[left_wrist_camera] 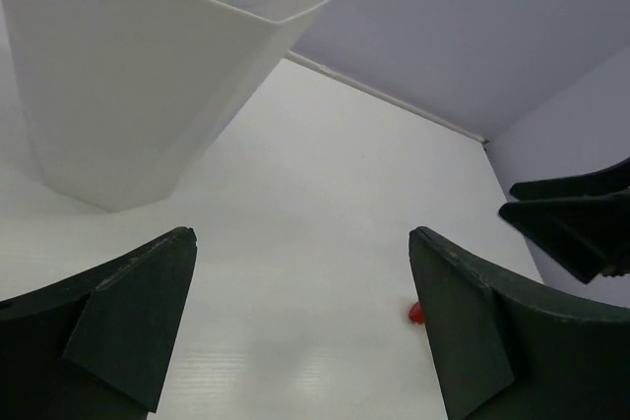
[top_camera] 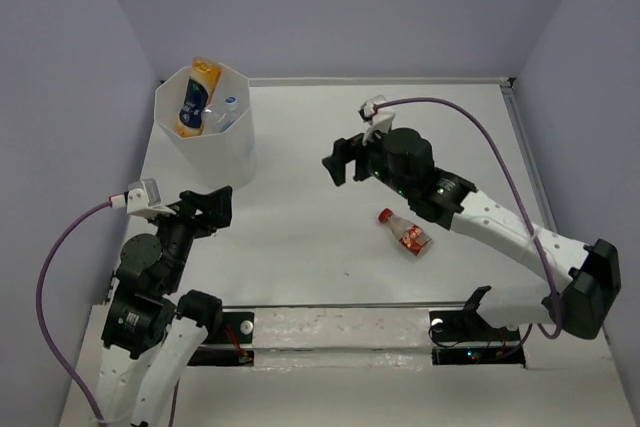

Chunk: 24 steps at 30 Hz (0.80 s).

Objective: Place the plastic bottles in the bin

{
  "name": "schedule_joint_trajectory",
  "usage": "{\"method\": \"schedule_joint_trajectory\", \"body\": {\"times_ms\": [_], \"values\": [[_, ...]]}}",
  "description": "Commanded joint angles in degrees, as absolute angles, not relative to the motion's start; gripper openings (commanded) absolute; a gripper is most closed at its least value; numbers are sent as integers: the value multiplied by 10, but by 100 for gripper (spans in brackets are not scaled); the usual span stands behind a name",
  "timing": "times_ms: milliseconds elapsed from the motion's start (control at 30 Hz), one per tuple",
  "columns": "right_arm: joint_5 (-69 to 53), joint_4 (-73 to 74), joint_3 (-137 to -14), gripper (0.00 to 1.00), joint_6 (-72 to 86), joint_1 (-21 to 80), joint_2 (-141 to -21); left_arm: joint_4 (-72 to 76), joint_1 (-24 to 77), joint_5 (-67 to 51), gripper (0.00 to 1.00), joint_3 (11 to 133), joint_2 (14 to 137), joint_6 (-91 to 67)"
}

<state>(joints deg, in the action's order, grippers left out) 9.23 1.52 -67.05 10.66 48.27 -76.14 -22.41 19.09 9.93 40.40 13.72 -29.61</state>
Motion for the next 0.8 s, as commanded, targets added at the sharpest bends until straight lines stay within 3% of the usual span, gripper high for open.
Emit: {"method": "schedule_joint_trajectory", "body": {"times_ms": [0, 133, 300, 567, 767], "values": [[130, 257, -567, 97, 185, 450, -698, -168, 216, 28, 99, 397, 124, -260], [116, 357, -558, 100, 201, 400, -657, -121, 250, -54, 99, 403, 125, -228], [88, 458, -608, 100, 189, 374, -735, -88, 267, -85, 99, 458, 107, -213], [63, 477, -651, 99, 117, 359, -895, -55, 283, -19, 99, 463, 83, -185], [80, 466, -688, 86, 82, 353, -983, -61, 294, 53, 99, 482, 95, -165]]}}
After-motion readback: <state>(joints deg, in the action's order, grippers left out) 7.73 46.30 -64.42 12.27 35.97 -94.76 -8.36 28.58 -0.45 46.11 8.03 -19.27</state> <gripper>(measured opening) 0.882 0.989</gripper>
